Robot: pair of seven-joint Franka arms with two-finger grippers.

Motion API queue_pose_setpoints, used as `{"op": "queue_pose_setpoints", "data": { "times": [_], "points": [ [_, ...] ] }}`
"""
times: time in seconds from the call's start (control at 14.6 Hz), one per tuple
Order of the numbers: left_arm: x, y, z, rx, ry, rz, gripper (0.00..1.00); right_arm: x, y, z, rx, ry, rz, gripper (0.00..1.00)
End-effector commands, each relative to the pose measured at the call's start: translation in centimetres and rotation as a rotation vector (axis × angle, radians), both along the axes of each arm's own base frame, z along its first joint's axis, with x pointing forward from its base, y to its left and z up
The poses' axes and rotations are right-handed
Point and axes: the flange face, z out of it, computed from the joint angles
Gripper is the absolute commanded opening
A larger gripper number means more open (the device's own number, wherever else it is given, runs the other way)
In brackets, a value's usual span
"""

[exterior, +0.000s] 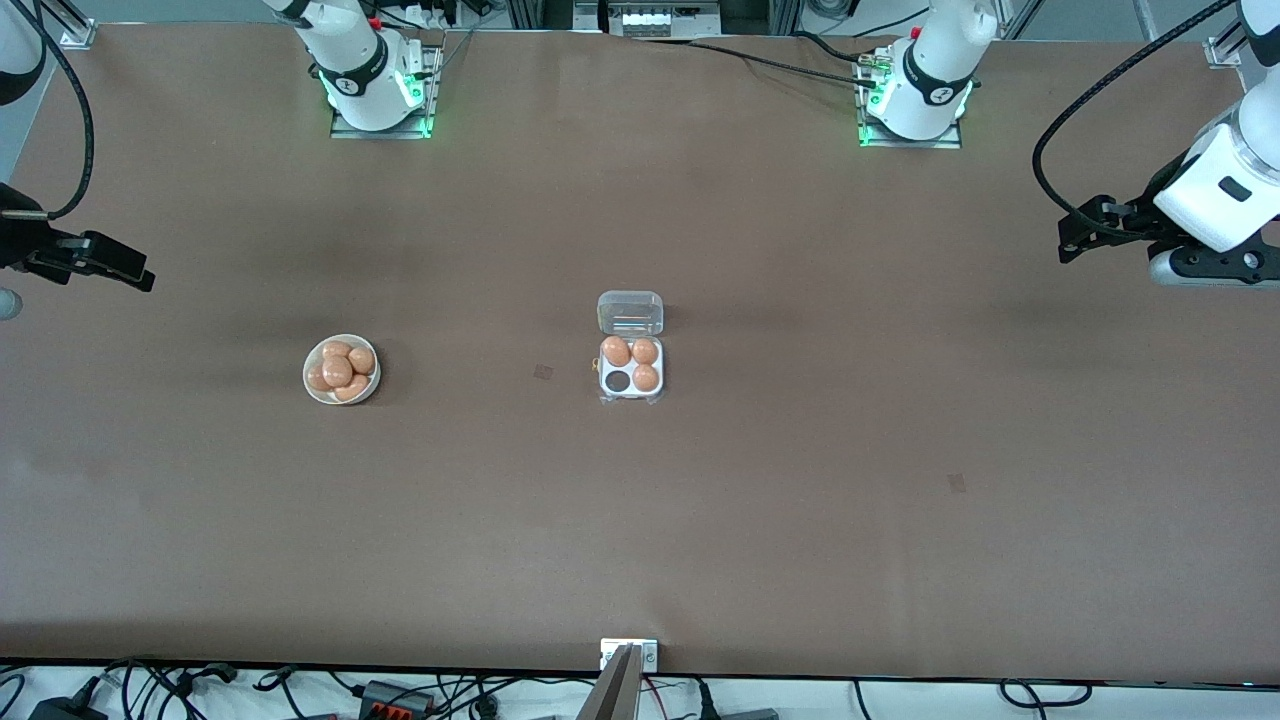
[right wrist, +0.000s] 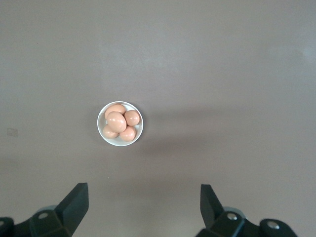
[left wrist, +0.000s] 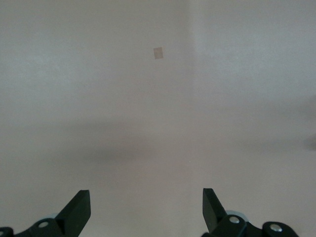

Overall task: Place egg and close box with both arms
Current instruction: 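Move the right gripper over the white bowl of eggs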

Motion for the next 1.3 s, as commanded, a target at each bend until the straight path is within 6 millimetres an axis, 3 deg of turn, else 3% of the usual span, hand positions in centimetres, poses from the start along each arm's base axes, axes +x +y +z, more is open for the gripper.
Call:
{"op": "queue_pose_setpoints", "data": {
  "times": [0.0, 0.27, 0.48, 0.62, 0.82, 0.96, 1.24],
  "points": [
    [-0.4, -0.1, 0.6, -0.015, 0.001, -0.016, 1.0, -1.4, -0.2, 0.7, 0.007, -0.004, 0.0, 1.0],
    [-0.4, -0.1, 0.6, -0.015, 0.001, -0.016, 1.0, -1.2, -0.1, 0.3, 0.004, 0.004, 0.008, 1.0],
    [-0.4, -0.1, 0.6, -0.015, 0.001, -0.016, 1.0, 0.2, 0.0, -2.1, 0.0, 0.027, 0.012, 1.0],
    [-0.4, -0.1, 0.6, -0.015, 0.001, -0.016, 1.0, 1.3, 1.8, -4.1, -0.035, 0.046, 0.052, 1.0],
    [-0.3, 0.0, 0.6, -0.015, 0.001, -0.015, 1.0, 2.9, 3.7, -9.0, -0.09, 0.122, 0.088, 1.0],
    [-0.3, 0.0, 0.6, -0.015, 0.001, -0.015, 1.0, 4.1, 6.1, -13.1, -0.08, 0.16, 0.123, 1.0],
    [-0.4, 0.0, 0.6, -0.015, 0.002, -0.015, 1.0, 5.9, 7.6, -20.6, -0.053, 0.202, 0.131, 1.0]
  ]
}}
